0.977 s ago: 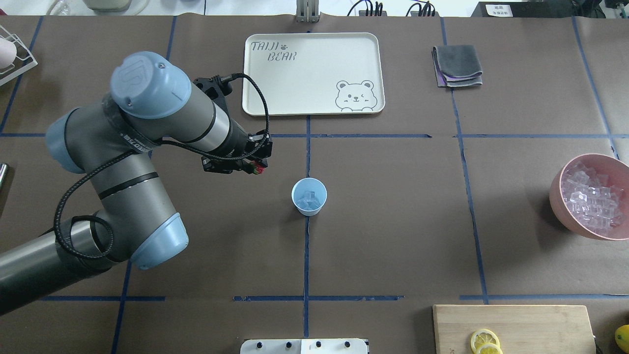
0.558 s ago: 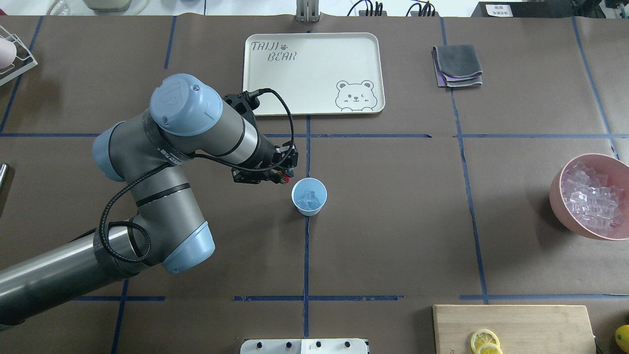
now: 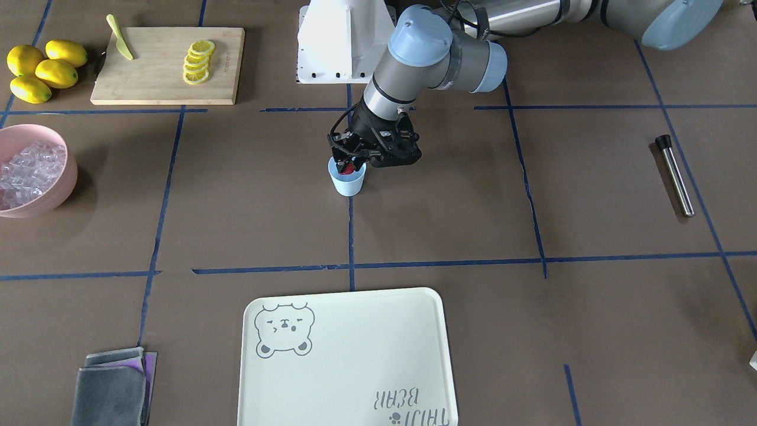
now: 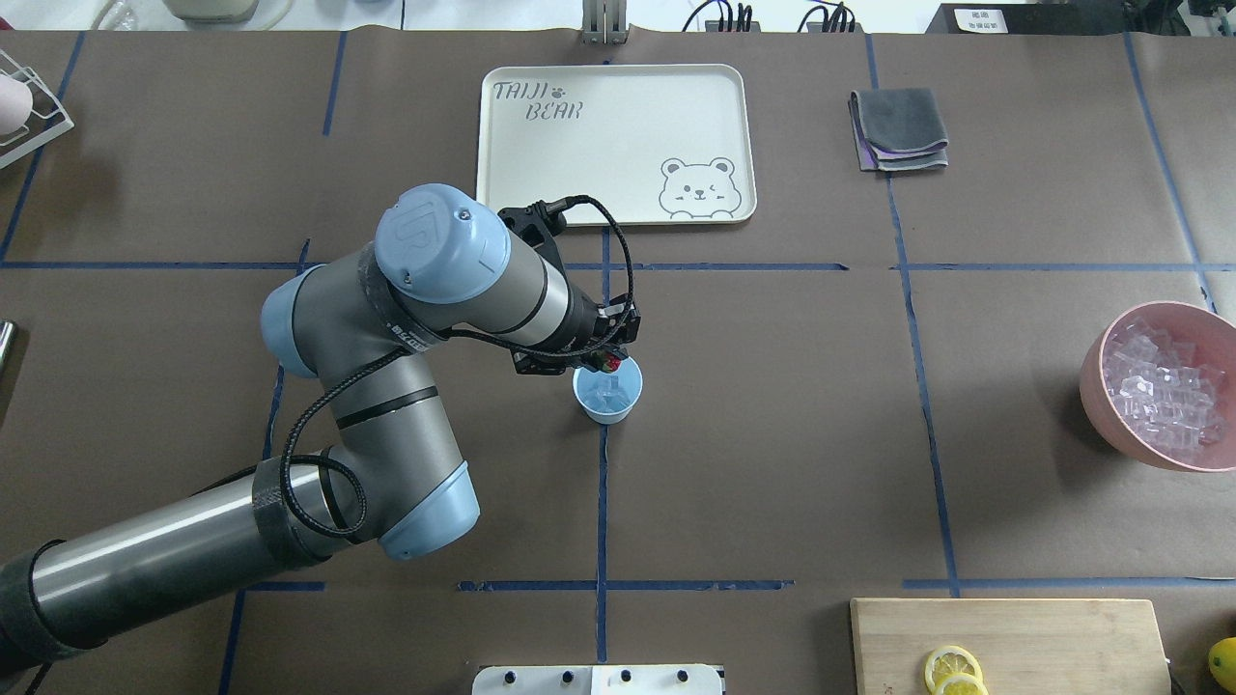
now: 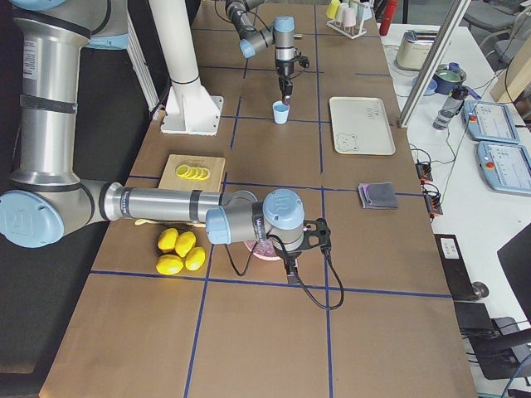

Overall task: Mash ice and strawberries in cup
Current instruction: 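Carry the strawberry with the left gripper over the light-blue cup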

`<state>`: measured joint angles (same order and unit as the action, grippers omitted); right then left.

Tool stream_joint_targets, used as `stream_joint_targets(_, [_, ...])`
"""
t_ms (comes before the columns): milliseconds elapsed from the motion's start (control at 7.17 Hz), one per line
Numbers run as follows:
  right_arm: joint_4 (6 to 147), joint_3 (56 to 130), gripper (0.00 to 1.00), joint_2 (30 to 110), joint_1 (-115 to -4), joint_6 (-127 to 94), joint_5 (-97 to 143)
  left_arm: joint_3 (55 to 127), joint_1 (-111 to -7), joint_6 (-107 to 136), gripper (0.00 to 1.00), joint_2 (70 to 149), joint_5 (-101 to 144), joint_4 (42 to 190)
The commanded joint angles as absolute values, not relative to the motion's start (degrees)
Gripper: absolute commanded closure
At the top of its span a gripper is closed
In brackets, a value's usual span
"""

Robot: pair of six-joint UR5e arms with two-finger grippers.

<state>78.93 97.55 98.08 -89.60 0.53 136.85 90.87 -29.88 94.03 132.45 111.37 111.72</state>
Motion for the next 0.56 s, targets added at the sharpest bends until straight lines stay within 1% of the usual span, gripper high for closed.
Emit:
stream_joint_targets(0, [78.93, 97.73, 0.01, 98.09, -89.56, 0.53, 136.85, 90.88, -29.62, 94.22, 1.0, 132.54, 111.01, 111.97])
stream_joint_targets(279, [78.93, 97.74, 0.01, 98.09, -89.56, 0.53, 136.93, 91.14, -29.53, 94.22, 0.97, 132.1, 111.01, 111.71])
stream_joint_targets(419, [78.93, 97.82, 0.01, 98.09, -89.65, 0.44, 136.93, 91.14, -29.27, 94.22, 0.94, 132.01, 111.09, 111.62])
